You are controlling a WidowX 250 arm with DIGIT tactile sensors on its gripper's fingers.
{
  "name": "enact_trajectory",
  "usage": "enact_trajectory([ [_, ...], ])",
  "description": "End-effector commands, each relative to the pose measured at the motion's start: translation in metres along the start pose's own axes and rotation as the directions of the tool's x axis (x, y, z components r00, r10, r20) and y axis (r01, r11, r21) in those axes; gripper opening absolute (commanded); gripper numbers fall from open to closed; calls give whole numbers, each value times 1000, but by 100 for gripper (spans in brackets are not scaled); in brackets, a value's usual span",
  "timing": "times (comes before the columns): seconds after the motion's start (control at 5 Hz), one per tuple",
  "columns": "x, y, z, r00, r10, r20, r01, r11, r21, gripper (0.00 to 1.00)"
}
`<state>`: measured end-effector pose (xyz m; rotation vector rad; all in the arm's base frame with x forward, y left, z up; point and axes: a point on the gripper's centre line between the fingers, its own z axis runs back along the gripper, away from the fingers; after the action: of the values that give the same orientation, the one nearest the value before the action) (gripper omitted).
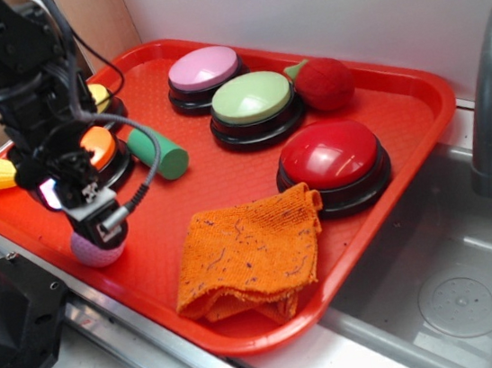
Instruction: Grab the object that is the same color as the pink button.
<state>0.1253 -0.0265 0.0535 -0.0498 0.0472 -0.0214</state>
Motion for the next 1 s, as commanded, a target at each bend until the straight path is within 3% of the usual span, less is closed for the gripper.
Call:
enact_trajectory([
  [0.0, -1, 11, -20, 998, 63, -31, -60, 995, 79, 100],
  [0.2, -1, 12, -28, 995, 90, -45, -84, 990, 110, 100],
  [0.4, 0, 10, -33, 994, 98, -45, -91, 988, 128, 0],
  [0.8, 11, 2, -12, 987, 160, 1, -160, 983, 91, 0],
])
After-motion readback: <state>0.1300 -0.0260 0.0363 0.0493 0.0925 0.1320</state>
